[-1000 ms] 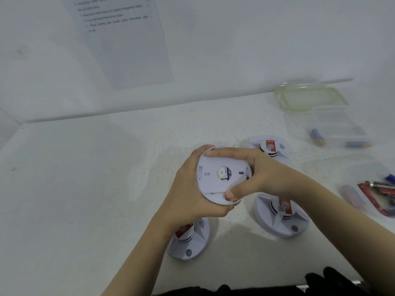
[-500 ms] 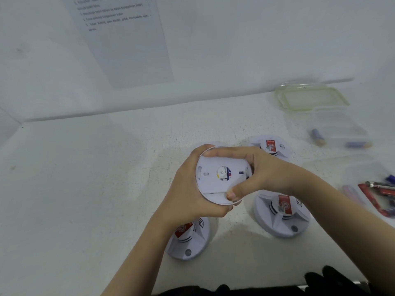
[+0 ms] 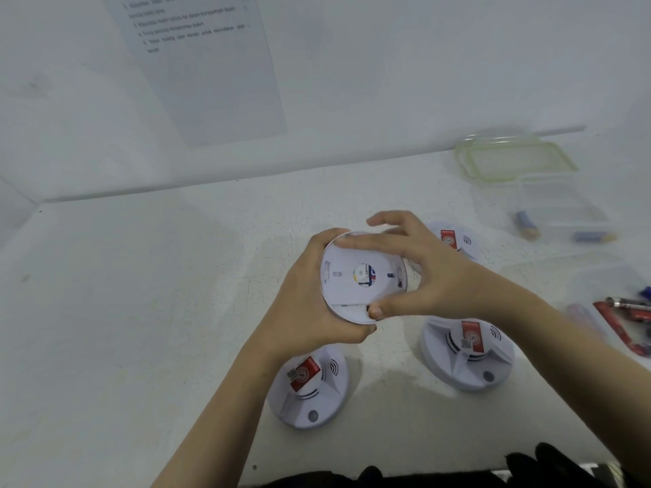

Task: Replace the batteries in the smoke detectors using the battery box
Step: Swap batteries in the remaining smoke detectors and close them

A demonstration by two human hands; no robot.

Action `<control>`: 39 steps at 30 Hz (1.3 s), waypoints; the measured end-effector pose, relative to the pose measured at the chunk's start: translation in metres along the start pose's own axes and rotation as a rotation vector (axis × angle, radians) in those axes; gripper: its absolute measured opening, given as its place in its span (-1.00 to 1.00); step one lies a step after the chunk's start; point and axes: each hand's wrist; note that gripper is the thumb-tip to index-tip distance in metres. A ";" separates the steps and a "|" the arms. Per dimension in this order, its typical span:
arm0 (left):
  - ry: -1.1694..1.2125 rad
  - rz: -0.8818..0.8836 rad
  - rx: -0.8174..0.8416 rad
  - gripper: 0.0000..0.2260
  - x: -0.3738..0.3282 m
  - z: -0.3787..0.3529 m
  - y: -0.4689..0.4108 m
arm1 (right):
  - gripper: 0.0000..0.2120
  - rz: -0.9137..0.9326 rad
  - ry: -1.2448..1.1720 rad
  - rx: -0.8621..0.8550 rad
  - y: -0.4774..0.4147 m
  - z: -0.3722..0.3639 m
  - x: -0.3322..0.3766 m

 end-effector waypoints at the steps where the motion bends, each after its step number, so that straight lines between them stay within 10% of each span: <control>1: -0.001 -0.006 0.000 -0.24 0.000 0.000 0.000 | -0.29 0.015 0.056 -0.049 0.001 -0.001 0.000; 8: 0.024 0.014 0.047 -0.21 0.004 0.002 0.000 | -0.31 0.076 0.360 -0.105 0.007 0.005 0.008; 39: 0.119 0.123 0.103 -0.23 0.011 -0.001 0.005 | -0.23 0.009 0.338 0.107 0.001 -0.004 0.021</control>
Point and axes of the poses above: each hand's wrist, its own y-axis away from the middle knuckle, its own z-axis out of the back of the hand, x = y × z, and after that the axes turned 10 degrees about -z, right-handed
